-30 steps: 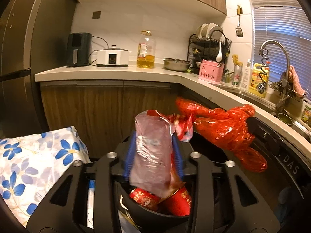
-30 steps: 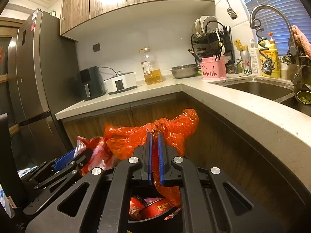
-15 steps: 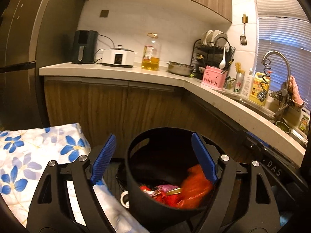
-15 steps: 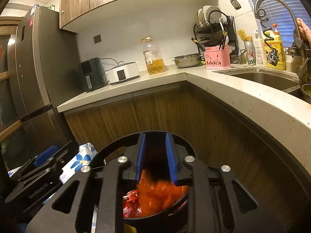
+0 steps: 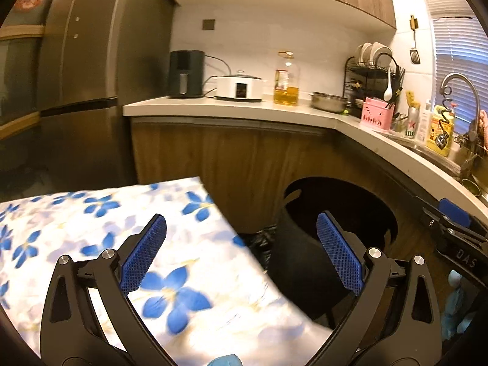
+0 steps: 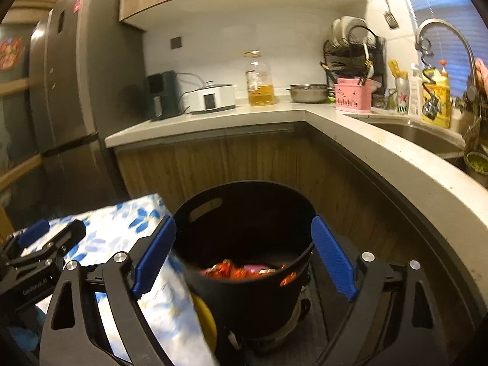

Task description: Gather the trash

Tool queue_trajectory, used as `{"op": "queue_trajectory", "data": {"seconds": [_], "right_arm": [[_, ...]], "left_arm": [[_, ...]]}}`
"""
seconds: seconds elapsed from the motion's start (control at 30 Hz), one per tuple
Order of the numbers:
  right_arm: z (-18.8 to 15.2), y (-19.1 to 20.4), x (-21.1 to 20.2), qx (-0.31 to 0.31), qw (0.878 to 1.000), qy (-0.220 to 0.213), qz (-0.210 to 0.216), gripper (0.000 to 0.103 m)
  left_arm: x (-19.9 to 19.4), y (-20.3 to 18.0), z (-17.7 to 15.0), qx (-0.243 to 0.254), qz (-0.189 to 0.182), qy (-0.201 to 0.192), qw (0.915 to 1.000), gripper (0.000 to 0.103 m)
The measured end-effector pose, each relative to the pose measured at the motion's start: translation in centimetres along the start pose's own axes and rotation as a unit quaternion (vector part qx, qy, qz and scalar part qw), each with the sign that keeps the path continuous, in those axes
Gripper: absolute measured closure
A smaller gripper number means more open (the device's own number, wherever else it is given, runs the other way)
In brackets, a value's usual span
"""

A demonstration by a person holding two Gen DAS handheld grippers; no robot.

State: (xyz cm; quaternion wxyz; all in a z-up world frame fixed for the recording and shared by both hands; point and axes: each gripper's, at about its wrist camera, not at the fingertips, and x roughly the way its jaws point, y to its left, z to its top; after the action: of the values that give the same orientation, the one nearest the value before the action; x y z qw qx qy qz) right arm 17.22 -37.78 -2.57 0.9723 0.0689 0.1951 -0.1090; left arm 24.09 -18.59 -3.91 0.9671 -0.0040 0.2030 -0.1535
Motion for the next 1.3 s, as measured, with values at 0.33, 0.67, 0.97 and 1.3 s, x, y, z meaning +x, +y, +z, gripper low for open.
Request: {"op": "queue_trajectory", "data": {"seconds": [0.33, 0.67, 0.97, 1.3], "right_arm": [[-1.7, 3.4, -6.3, -0.018, 0.999, 0.024, -0.013, 0.012], [-3.1, 6.3, -12.6, -0.032, 0.999, 0.009, -0.018, 0.009], [-4.9, 8.3, -16.7, -0.048, 0.999, 0.0, -0.012, 0.009], [-5.8, 10.2, -19.6, -0.061, 0.998, -0.011, -0.003, 0.009]], "left_arm": [[-7.7, 2.7, -1.7, -0.008, 0.023, 0.002, 0.9997, 0.006], [-13.9, 4.5, -3.1, -0.019, 0.025, -0.008, 0.9995, 0.006], [-18.7, 6.4, -4.8, -0.026, 0.04, -0.021, 0.9986, 0.006], [-21.8, 8.0, -6.1, -0.032, 0.052, -0.025, 0.9978, 0.006]]}}
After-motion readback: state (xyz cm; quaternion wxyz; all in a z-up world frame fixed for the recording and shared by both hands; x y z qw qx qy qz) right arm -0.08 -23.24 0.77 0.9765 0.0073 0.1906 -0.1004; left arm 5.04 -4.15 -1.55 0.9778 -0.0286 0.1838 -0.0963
